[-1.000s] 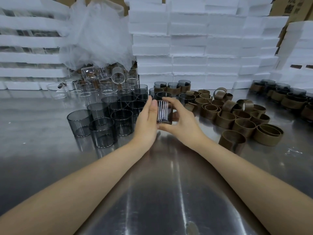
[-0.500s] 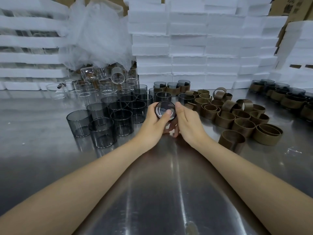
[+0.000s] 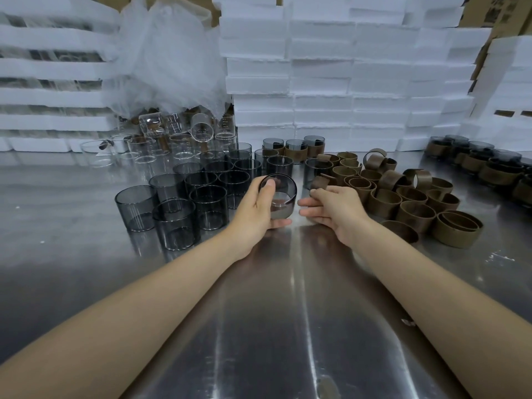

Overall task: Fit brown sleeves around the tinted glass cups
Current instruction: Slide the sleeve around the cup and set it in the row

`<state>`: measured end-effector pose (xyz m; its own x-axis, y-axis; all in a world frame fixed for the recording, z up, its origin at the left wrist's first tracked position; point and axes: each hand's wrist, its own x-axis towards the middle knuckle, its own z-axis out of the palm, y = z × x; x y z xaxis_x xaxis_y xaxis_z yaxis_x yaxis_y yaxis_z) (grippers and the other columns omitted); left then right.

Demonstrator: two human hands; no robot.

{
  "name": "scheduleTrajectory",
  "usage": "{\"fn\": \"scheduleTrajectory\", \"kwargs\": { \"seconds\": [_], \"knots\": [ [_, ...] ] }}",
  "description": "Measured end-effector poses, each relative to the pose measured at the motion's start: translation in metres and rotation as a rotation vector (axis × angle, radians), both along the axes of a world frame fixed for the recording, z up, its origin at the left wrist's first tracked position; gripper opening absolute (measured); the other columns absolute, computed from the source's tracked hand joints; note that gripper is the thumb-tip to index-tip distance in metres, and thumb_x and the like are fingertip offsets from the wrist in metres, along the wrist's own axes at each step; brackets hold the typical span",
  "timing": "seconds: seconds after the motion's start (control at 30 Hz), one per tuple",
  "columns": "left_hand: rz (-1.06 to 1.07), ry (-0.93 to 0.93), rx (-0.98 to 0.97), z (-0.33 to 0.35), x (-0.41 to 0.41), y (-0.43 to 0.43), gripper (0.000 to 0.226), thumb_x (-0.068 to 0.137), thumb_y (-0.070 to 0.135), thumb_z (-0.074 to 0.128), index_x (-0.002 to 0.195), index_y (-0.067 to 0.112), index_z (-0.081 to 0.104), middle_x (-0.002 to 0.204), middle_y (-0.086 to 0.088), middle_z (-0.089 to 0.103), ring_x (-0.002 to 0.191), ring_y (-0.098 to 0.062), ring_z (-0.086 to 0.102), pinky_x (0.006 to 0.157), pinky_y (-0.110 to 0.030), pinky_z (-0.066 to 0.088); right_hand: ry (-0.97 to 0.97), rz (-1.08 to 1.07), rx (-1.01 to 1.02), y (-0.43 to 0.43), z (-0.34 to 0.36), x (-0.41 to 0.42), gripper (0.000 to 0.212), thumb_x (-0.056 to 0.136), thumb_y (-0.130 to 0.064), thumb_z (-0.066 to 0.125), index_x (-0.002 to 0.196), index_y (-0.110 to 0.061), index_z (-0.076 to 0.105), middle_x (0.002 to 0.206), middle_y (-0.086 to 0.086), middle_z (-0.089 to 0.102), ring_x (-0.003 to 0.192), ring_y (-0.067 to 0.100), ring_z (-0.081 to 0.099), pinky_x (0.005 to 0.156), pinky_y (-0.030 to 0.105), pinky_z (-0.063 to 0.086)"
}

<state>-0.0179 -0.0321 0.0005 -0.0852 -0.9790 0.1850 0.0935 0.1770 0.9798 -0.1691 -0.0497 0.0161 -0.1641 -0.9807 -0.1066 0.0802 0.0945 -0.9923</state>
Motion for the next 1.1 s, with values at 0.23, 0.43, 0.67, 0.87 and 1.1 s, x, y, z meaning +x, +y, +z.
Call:
{"fn": "scheduleTrajectory", "kwargs": {
  "seconds": [0.23, 0.43, 0.67, 0.87, 1.1],
  "knots": [
    [-0.022, 0.030, -0.031, -0.003, 0.003, -0.002, 0.033, 0.104, 0.032, 0.039, 0.133, 0.017, 0.048, 0.126, -0.005, 0.055, 0.114, -0.017, 0.060, 0.082, -0.034, 0.060, 0.403, -0.023, -0.327, 0.005, -0.010, 0.014, 0.015, 0.096, -0.032, 0.057, 0.091, -0.019, 0.061, 0.085, 0.005, 0.070, 0.068, 0.015, 0.071, 0.076, 0.039, 0.059],
    [-0.016, 0.073, 0.041, 0.000, 0.007, -0.006, 0.034, 0.104, 0.026, 0.043, 0.138, 0.020, 0.048, 0.142, -0.005, 0.048, 0.129, -0.022, 0.051, 0.094, -0.045, 0.055, 0.616, -0.061, -0.630, 0.003, -0.010, 0.012, 0.019, 0.091, -0.035, 0.065, 0.089, -0.017, 0.058, 0.087, -0.002, 0.062, 0.084, 0.013, 0.060, 0.081, 0.030, 0.054],
    [-0.016, 0.131, 0.052, 0.000, 0.009, -0.005, 0.034, 0.103, 0.012, 0.047, 0.135, 0.016, 0.054, 0.132, -0.008, 0.060, 0.115, -0.028, 0.064, 0.097, -0.048, 0.052, 0.599, 0.071, -0.713, 0.007, -0.008, 0.015, 0.034, 0.080, -0.019, 0.078, 0.098, -0.029, 0.051, 0.097, -0.017, 0.055, 0.096, -0.007, 0.056, 0.078, 0.013, 0.052],
    [-0.037, 0.263, 0.152, 0.004, 0.009, -0.008, 0.036, 0.099, 0.007, 0.038, 0.120, 0.015, 0.066, 0.113, -0.009, 0.072, 0.100, -0.021, 0.067, 0.098, -0.045, 0.051, 0.647, 0.131, -0.724, 0.009, -0.007, 0.016, 0.070, 0.078, -0.018, 0.080, 0.140, -0.016, 0.048, 0.125, -0.001, 0.054, 0.116, 0.017, 0.057, 0.094, 0.037, 0.054],
    [-0.039, 0.101, 0.030, 0.002, 0.007, -0.005, 0.023, 0.097, 0.014, 0.053, 0.114, 0.021, 0.066, 0.099, 0.000, 0.069, 0.081, -0.013, 0.060, 0.078, -0.033, 0.051, 0.700, 0.145, -0.773, 0.010, -0.008, 0.016, 0.060, 0.075, -0.016, 0.082, 0.128, -0.018, 0.055, 0.120, -0.008, 0.049, 0.112, 0.009, 0.054, 0.093, 0.035, 0.054]
  ]
}}
